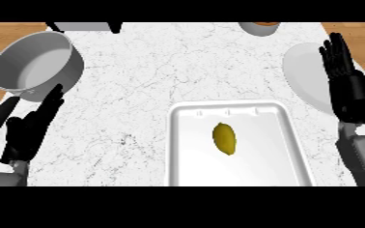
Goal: Pick the lemon from the tray and place it in the plate
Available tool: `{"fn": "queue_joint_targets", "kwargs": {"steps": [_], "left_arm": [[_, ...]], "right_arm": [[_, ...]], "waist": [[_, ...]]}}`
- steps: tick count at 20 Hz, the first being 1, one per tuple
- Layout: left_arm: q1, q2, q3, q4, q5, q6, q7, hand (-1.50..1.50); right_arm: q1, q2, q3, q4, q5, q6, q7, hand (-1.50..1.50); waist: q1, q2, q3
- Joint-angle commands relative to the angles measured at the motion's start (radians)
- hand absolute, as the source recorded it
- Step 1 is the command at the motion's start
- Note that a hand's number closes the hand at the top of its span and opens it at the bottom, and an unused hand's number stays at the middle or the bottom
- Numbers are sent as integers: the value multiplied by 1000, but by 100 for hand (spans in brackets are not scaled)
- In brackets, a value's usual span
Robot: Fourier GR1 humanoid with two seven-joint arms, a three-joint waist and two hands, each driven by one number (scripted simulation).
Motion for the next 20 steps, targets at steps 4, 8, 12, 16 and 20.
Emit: {"fn": "queue_joint_targets", "kwargs": {"steps": [4,8,12,16,20], "left_arm": [[-67,-79,-2,-46,18,47,37,0],[-73,-106,-13,-43,49,32,60,0],[-120,-127,19,7,57,44,67,0],[-116,-147,10,-4,58,38,94,0],[-114,-191,-10,-34,15,93,107,0]], "right_arm": [[-67,47,148,36,-104,350,-35,150],[-160,-234,248,-23,335,277,-144,150],[17,112,141,282,4,369,-442,-150],[-60,37,228,472,187,494,-598,-150],[-61,2,281,467,333,429,-629,-150]], "waist": [[43,49,14],[45,27,-6],[21,53,15],[30,48,13],[15,41,12]]}}
